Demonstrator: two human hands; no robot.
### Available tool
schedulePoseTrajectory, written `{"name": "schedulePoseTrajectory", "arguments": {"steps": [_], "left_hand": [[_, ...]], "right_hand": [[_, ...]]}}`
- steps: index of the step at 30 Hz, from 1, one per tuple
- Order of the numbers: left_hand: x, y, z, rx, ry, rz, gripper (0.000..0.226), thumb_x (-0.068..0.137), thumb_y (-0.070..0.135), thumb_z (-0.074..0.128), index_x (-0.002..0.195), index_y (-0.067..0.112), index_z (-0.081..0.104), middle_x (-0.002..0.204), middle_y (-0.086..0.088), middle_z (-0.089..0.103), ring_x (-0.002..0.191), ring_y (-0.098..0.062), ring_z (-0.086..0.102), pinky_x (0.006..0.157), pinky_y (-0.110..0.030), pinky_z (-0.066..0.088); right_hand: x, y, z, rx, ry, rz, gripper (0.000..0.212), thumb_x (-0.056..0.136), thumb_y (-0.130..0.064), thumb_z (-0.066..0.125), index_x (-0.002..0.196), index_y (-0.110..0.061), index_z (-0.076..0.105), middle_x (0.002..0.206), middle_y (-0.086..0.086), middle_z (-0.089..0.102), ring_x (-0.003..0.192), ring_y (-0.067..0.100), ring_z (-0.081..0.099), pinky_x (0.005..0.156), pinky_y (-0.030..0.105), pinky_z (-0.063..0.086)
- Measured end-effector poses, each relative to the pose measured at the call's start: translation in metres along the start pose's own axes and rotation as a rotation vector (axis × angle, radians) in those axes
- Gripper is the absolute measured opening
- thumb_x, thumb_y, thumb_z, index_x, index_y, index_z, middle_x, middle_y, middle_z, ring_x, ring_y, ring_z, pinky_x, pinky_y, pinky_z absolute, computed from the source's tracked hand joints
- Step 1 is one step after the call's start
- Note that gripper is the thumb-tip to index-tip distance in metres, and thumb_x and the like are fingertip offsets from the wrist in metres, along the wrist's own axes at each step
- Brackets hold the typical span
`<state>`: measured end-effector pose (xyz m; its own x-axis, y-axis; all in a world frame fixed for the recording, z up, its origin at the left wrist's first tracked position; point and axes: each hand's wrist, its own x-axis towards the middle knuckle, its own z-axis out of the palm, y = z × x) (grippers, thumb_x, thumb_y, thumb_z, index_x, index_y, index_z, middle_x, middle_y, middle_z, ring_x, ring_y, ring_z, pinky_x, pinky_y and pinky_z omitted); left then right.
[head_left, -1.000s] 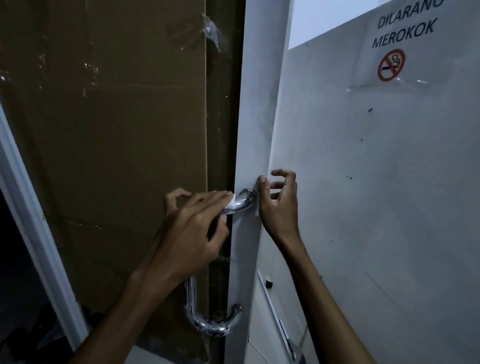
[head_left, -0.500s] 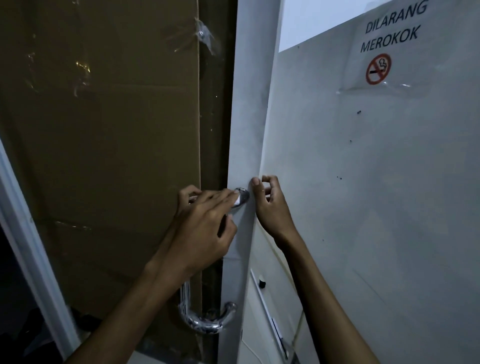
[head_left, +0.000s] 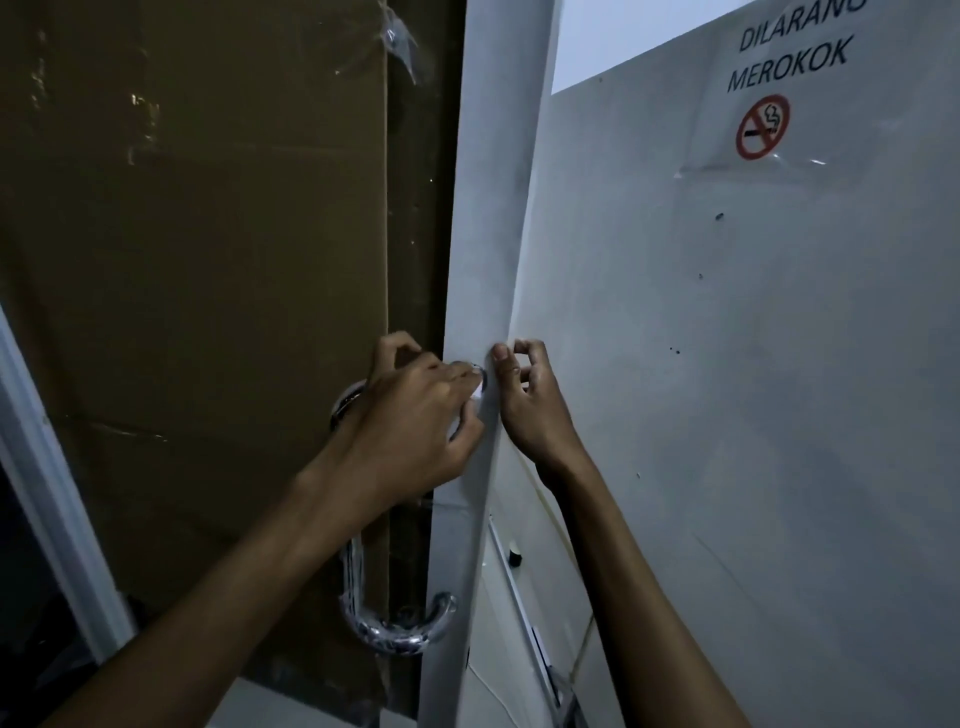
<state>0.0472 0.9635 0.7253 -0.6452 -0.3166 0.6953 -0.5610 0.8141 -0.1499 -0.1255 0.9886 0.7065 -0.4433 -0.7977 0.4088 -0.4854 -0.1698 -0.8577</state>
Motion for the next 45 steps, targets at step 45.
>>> {"name": "schedulePoseTrajectory", "arguments": {"steps": [45], "left_hand": [[-0.05,-0.041,-0.001,-0.19,0.154,-0.235,0.048,0.086,0.027,0.06,0.133,0.021,0.069,0.129,0.004,0.073,0.117,-0.01,0.063,0.099,-0.028,0.019]], "right_hand": [[-0.002,0.001,0.013,-0.057,0.077,0.025,0.049,0.102,-0.064,0.041,0.13,-0.025,0.048,0.128,0.006,0.061,0.115,0.021,0.061,0.085,0.036,0.051]]}}
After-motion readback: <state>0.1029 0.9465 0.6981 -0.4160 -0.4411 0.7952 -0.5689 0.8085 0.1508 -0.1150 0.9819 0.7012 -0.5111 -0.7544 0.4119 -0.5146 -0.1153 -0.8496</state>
